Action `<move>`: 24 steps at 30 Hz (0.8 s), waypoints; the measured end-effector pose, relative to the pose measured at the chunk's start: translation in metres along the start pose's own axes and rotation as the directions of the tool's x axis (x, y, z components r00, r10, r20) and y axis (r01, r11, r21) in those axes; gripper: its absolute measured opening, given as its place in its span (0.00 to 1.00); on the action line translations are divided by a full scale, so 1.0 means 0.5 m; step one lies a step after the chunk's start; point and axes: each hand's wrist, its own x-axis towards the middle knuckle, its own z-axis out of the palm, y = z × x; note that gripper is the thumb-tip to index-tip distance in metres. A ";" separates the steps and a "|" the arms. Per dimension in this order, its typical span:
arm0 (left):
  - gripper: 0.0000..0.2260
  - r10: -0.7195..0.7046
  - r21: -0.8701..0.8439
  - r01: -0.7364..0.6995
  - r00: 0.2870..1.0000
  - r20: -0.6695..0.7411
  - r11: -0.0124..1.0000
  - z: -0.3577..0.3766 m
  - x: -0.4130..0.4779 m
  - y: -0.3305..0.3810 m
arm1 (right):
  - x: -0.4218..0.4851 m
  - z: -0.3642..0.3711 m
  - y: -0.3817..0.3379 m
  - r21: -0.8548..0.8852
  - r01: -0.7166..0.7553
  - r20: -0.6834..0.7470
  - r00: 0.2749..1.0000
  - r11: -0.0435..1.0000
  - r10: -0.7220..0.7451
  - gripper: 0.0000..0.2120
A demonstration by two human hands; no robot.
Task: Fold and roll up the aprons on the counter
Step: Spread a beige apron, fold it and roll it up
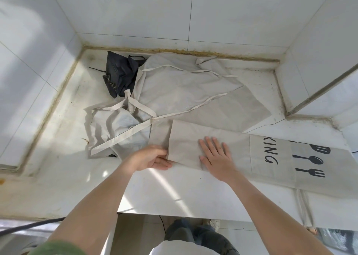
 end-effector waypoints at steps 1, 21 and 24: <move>0.08 0.010 0.044 -0.010 1.000 -0.007 0.999 0.003 0.001 0.000 | 0.002 0.004 0.001 0.008 -0.004 0.004 1.000 1.000 0.004 0.33; 0.20 0.561 0.443 -0.442 0.807 -0.185 0.780 0.093 -0.005 0.062 | 0.017 -0.033 -0.072 0.345 -0.192 0.060 0.981 0.919 0.183 0.27; 0.16 0.637 0.439 -0.539 0.763 -0.108 0.719 0.140 -0.005 0.076 | 0.029 -0.078 -0.068 0.865 -0.266 0.192 0.959 0.426 0.209 0.15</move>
